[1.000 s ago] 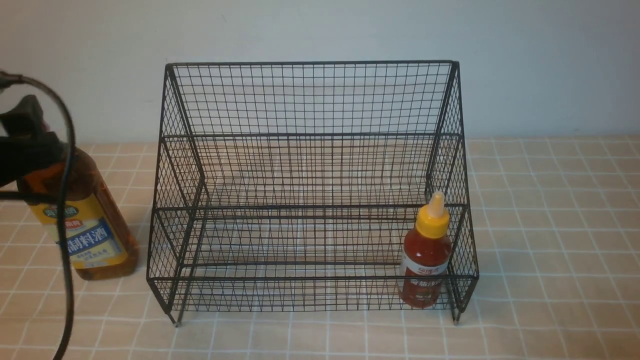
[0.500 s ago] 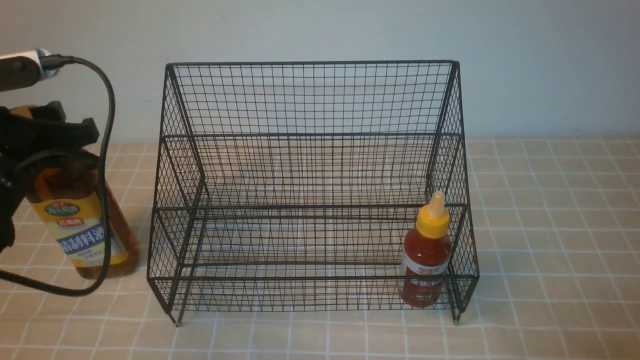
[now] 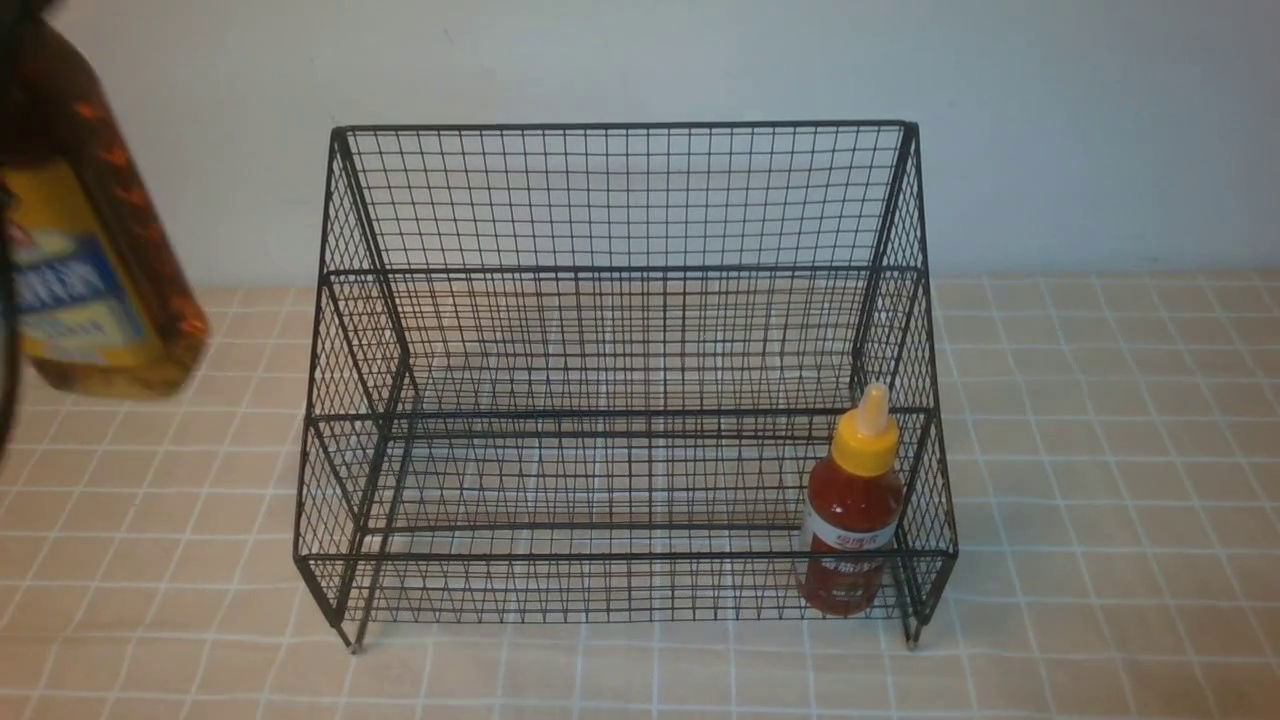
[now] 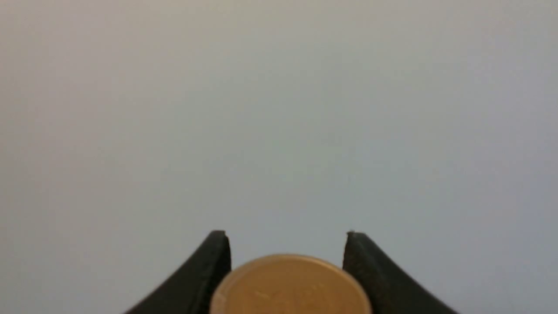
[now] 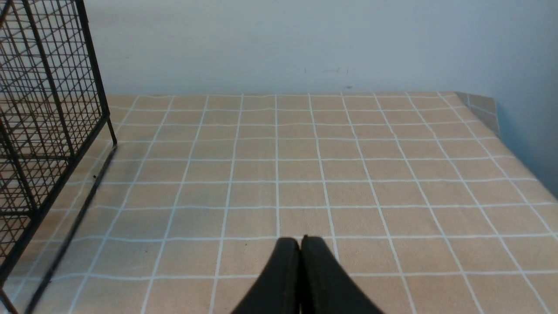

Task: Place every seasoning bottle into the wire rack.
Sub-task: Use the left arm to put the condiment bottle back on the shelf

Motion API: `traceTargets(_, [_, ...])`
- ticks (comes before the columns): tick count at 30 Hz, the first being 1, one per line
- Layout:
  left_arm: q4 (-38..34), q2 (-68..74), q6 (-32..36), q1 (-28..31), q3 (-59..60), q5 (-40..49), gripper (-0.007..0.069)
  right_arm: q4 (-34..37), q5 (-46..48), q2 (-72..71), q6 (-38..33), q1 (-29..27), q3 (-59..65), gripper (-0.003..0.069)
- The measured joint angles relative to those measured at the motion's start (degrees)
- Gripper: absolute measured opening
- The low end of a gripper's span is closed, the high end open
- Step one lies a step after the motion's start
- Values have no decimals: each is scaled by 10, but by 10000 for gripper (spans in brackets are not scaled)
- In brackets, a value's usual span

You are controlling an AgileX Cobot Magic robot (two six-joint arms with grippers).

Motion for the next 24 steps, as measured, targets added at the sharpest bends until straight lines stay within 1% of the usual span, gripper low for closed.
traceTargets(3, [-37,-19,19,0,-20,15,300,0,0,0,0,0,0,-13])
traceTargets(8, [-82,-21,21,-3,-28,61,300,0,0,0,0,0,0,-13])
traceTargets(11, [-109,-9,21,-33,-29,74,300,0,0,0,0,0,0,-13])
traceTargets(14, [-117,13,23,-86,-29,51,300,0,0,0,0,0,0,-13])
traceTargets(17, [-122,33,28,-122,-29,22,300,0,0,0,0,0,0,-13])
traceTargets(20, [-135,75,42,-173,-29,-39,300,0,0,0,0,0,0,-13])
traceTargets(24, [-148,120,54,-205,-29,-105,300,0,0,0,0,0,0,-13])
